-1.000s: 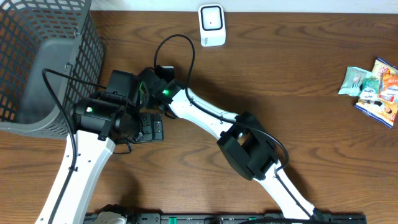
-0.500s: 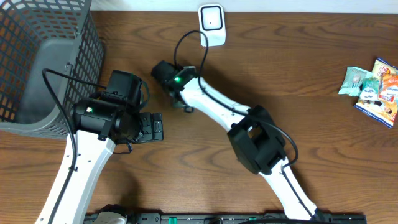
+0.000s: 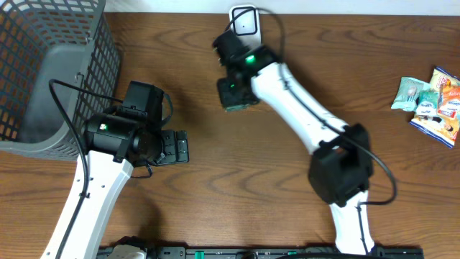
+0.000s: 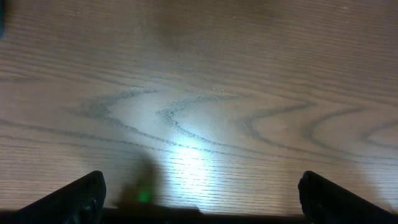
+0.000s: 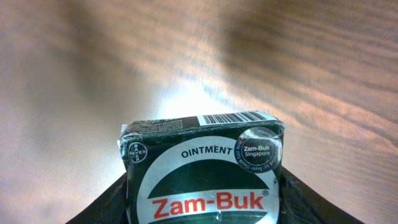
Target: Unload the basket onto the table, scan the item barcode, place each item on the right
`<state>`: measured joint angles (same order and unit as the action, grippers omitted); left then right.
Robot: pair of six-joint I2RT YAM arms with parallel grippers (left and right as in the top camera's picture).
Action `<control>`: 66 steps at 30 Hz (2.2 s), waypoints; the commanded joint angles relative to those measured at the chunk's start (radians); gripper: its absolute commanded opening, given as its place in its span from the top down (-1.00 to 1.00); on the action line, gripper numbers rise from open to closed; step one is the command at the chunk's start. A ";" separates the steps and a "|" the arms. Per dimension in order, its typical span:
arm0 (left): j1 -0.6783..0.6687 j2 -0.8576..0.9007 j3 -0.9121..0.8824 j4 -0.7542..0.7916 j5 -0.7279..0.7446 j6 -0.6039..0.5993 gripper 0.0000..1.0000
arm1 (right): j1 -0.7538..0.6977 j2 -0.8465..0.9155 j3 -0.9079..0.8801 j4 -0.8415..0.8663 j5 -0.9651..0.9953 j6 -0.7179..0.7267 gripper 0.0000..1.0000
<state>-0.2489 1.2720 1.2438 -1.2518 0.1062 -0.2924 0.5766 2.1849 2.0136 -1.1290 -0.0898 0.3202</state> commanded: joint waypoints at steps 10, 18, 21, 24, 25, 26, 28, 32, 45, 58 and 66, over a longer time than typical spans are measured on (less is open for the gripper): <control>0.004 0.002 0.001 -0.003 0.009 -0.009 -0.96 | -0.186 -0.012 -0.207 -0.103 -0.305 -0.542 -0.06; 0.004 0.002 0.001 -0.003 0.009 -0.009 -0.96 | -0.226 -0.012 -0.364 0.014 -0.087 -0.530 -0.36; 0.004 0.002 0.001 -0.003 0.009 -0.009 -0.95 | -0.226 -0.014 -0.360 0.023 -0.086 -0.496 -0.53; 0.004 0.002 0.001 -0.003 0.009 -0.009 -0.96 | -0.226 -0.014 -0.323 0.004 -0.044 -0.426 -0.57; 0.003 0.002 0.001 -0.003 0.009 -0.009 -0.96 | -0.226 -0.014 -0.300 -0.013 -0.024 -0.386 -0.59; 0.004 0.002 0.001 -0.003 0.009 -0.009 -0.95 | -0.226 -0.014 -0.273 -0.035 -0.013 -0.338 -0.60; 0.004 0.002 0.001 -0.003 0.009 -0.009 -0.96 | -0.226 -0.014 -0.211 -0.094 -0.018 -0.238 -0.61; 0.004 0.002 0.001 -0.003 0.009 -0.009 -0.96 | -0.221 -0.014 -0.120 -0.180 -0.101 -0.038 -0.65; 0.004 0.002 0.001 -0.003 0.009 -0.009 -0.96 | -0.165 -0.013 -0.194 -0.151 -0.307 0.093 -0.99; 0.004 0.002 0.001 -0.003 0.009 -0.009 -0.95 | -0.169 -0.013 -0.198 -0.105 -0.087 0.637 -0.99; 0.004 0.002 0.001 -0.003 0.009 -0.009 -0.95 | -0.148 -0.012 -0.274 -0.072 -0.039 0.706 -0.98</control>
<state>-0.2489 1.2720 1.2438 -1.2522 0.1062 -0.2924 0.4171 2.1719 1.7756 -1.2053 -0.1795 0.9329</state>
